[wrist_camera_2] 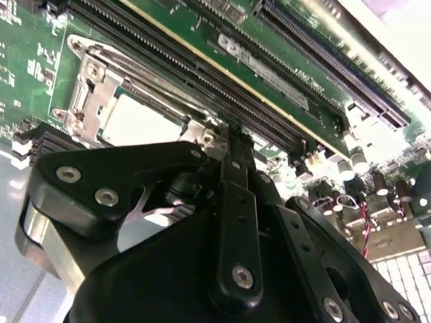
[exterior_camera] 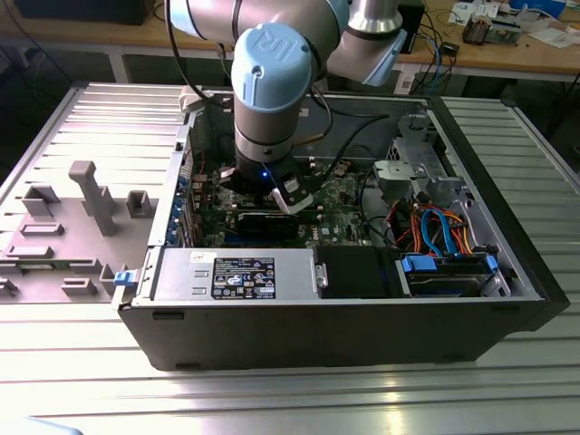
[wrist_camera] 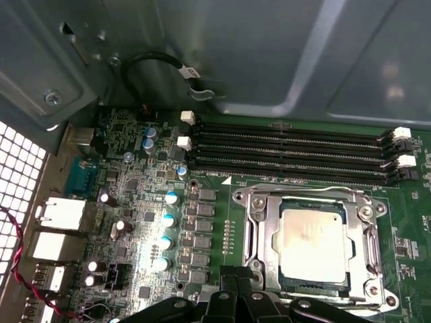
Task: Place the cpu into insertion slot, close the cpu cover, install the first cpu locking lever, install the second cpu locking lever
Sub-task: 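Install the second cpu locking lever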
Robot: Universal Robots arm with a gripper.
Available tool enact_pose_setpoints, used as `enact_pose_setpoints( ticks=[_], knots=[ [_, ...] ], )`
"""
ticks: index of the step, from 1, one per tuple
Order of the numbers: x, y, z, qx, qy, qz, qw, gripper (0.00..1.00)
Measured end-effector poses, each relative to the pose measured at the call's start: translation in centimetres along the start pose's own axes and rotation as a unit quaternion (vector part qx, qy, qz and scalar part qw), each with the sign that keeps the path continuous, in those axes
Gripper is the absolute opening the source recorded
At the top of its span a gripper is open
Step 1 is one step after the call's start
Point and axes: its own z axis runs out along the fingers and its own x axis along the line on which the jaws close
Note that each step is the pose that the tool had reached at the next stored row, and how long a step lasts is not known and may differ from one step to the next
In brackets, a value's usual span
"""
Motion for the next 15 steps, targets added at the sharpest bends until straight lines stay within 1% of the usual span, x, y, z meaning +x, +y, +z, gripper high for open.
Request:
enact_pose_setpoints(
  ticks=[1, 2, 3, 4, 7, 9, 15],
  knots=[
    [0.0, 0.0, -0.02, 0.0001, 0.0, 0.0, 1.0, 0.11],
    [0.02, 0.06, -0.2, 0.0002, -0.0001, 0.0, 1.0, 0.11],
    [0.04, 0.19, -0.55, 0.0001, 0.0, 0.0, 1.0, 0.11],
    [0.05, 0.36, -1.04, 0.0002, 0.0, 0.0, 1.0, 0.11],
    [0.06, 0.63, -1.85, 0.0001, -0.0001, 0.0, 1.0, 0.11],
    [0.07, 0.75, -2.21, 0.0002, 0.0, 0.0, 1.0, 0.11],
    [0.07, 0.77, -2.25, 0.0, -0.0001, 0.0, 1.0, 0.11]
  ],
)
